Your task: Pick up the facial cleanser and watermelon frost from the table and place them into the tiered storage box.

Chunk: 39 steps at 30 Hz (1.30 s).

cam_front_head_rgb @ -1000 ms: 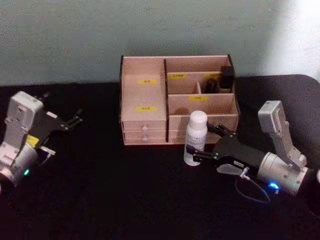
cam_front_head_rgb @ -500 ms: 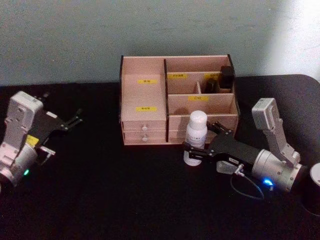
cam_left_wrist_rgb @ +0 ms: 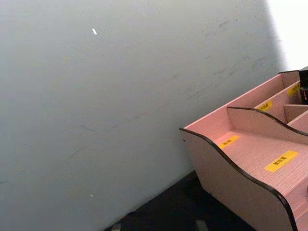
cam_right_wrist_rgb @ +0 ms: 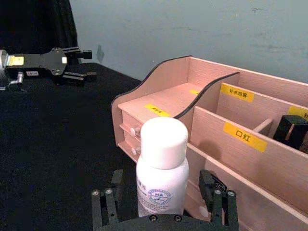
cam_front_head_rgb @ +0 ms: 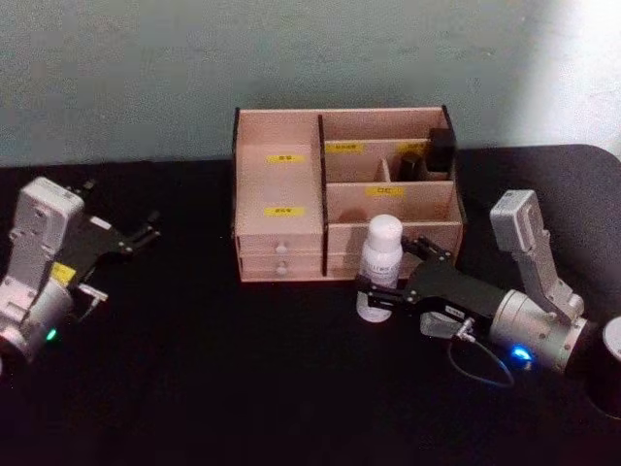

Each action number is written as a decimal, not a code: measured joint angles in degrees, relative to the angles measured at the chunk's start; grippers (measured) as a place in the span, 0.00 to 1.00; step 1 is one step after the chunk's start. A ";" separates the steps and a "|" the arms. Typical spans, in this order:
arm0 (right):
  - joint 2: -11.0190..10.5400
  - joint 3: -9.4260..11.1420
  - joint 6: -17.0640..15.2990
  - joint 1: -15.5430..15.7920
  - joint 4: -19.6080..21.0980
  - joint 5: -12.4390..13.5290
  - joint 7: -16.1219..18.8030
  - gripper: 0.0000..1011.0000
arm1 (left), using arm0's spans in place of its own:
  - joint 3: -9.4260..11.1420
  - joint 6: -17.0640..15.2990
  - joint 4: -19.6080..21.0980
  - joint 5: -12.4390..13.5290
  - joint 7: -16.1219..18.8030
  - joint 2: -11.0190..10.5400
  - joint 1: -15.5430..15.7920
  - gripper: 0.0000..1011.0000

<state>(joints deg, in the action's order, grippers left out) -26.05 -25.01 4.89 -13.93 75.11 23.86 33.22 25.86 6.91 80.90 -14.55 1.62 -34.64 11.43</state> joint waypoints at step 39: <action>-0.25 0.00 0.18 0.08 0.46 0.10 0.36 0.59 | 0.00 0.00 0.00 0.00 0.00 0.00 0.00 0.99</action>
<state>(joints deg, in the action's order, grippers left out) -26.31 -25.01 5.07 -13.85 75.56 23.96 33.57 25.86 6.91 80.90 -14.55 1.62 -34.65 11.43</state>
